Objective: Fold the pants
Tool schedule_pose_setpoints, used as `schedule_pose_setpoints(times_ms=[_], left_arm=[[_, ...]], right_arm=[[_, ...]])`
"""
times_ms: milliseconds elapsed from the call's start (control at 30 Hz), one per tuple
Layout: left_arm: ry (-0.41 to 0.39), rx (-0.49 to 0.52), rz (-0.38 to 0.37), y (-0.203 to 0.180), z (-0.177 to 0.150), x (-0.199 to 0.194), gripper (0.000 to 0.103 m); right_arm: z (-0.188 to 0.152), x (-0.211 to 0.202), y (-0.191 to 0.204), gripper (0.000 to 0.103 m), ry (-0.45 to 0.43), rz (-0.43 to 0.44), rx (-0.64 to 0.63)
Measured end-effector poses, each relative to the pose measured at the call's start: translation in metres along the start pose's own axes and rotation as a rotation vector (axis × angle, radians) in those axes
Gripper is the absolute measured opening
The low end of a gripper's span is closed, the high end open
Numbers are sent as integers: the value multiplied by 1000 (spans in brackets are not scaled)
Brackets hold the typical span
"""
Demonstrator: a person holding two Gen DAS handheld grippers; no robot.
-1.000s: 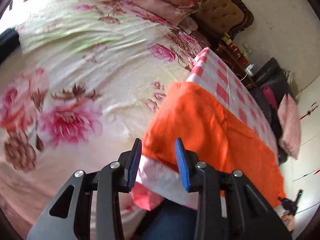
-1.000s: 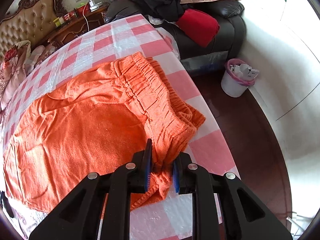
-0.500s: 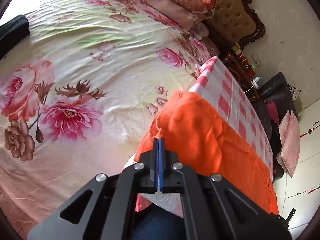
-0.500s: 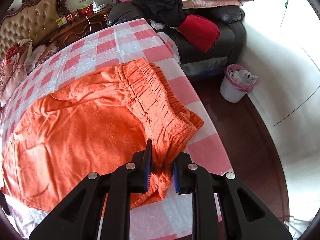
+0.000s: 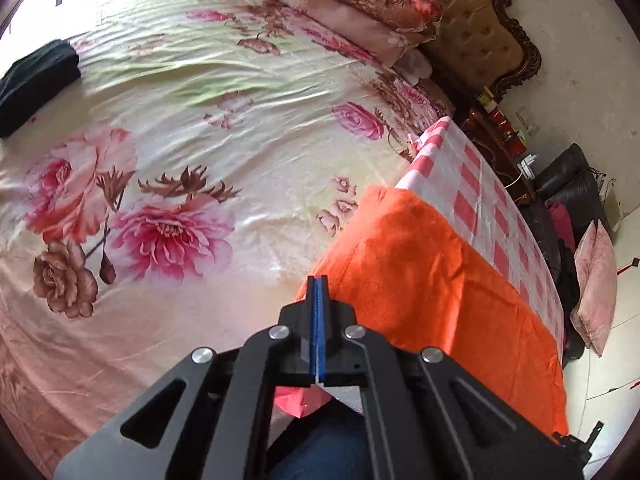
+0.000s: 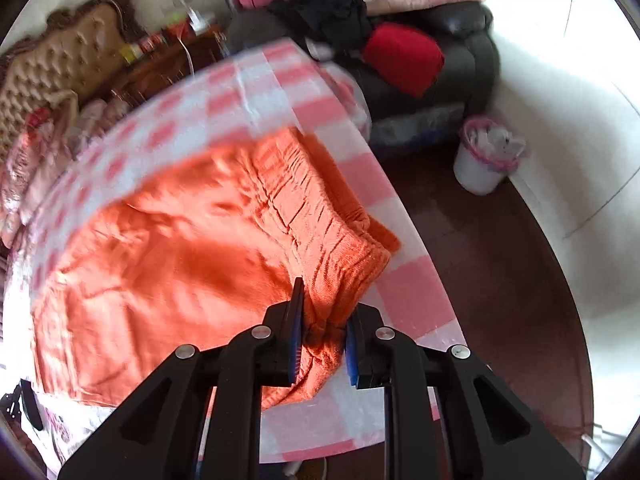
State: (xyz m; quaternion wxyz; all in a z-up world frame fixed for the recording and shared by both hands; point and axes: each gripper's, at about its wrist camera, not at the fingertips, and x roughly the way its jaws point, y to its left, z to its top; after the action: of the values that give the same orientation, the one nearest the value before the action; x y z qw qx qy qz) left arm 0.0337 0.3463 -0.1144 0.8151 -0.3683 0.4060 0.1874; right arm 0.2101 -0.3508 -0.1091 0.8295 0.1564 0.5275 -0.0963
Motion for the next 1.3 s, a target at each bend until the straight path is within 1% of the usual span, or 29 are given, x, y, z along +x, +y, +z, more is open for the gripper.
schedule_pose_setpoints(times_ms=[33, 100, 133, 167, 267, 300, 367, 400, 433, 467, 500, 533, 567, 600, 633, 667, 700, 733, 767, 800, 867, 967, 1067, 1100, 1133, 1167, 1233, 1267, 1300], left_arm=[[-15, 18, -5, -3, -2, -4, 0], [-34, 50, -17, -10, -5, -11, 1], [-15, 43, -40, -9, -5, -7, 6], [7, 39, -53, -8, -6, 0, 22], [29, 16, -49, -3, -9, 14, 27], [31, 16, -42, -2, -10, 16, 32], [49, 19, -36, 0, -9, 26, 37], [69, 26, -37, 0, -9, 33, 33], [86, 43, -24, -2, -10, 41, 27], [75, 68, 12, -4, -11, 43, 18], [72, 76, 14, -5, -10, 43, 17], [68, 68, 4, -4, -10, 41, 16], [68, 69, 0, -5, -10, 39, 16], [69, 75, 2, -5, -10, 39, 16], [68, 75, 1, -5, -10, 39, 16], [68, 68, -2, -5, -11, 39, 16], [67, 57, -11, -4, -11, 38, 16], [66, 48, -20, -3, -11, 37, 16], [65, 46, -24, -3, -12, 36, 16], [66, 47, -23, -2, -12, 35, 16], [69, 45, -24, -1, -13, 34, 16], [68, 55, -20, -2, -12, 35, 16], [65, 43, -23, -1, -11, 35, 16], [59, 43, -26, -1, -11, 33, 16], [56, 39, -29, 0, -12, 31, 16], [55, 31, -37, 1, -13, 30, 16], [55, 15, -52, 4, -14, 27, 19], [54, 5, -55, 7, -14, 26, 19], [52, -9, -56, 11, -14, 24, 21]], right_arm=[[0, 9, -7, 18, 39, 10, 37], [-2, -2, -3, 18, 2, 26, 8], [-2, -7, -1, 18, -20, 36, 0], [-1, -4, -3, 18, -16, 34, 4], [8, 16, -5, 22, 24, 56, -6], [10, 15, -4, 24, 11, 61, -8], [13, 12, 2, 24, -14, 74, -40], [13, 13, 4, 21, -22, 72, -55], [15, 17, 5, 20, -14, 62, -54], [18, 19, 5, 18, 9, 53, -38], [23, 15, 9, 18, 14, 47, -33], [30, -3, 22, 18, -28, 86, -63], [36, -29, 38, 17, -104, 150, -121], [40, -59, 56, 17, -208, 190, -197], [41, -75, 64, 17, -282, 213, -243], [43, -82, 66, 17, -332, 261, -278], [46, -68, 60, 17, -309, 252, -269], [50, -46, 50, 17, -249, 225, -238], [50, -13, 34, 17, -152, 182, -176], [45, 4, 26, 17, -99, 150, -157], [31, 19, 16, 17, -38, 91, -142], [27, 22, -1, 17, 0, 80, -84], [31, 20, 5, 17, 30, 59, -83], [35, 8, 13, 17, -3, 96, -111], [35, 4, 17, 17, -25, 104, -133], [37, 3, 23, 17, -35, 67, -148], [36, 17, 20, 17, 1, -3, -151], [32, 30, 15, 17, 43, -38, -137], [28, 36, 13, 17, 53, -47, -139]])
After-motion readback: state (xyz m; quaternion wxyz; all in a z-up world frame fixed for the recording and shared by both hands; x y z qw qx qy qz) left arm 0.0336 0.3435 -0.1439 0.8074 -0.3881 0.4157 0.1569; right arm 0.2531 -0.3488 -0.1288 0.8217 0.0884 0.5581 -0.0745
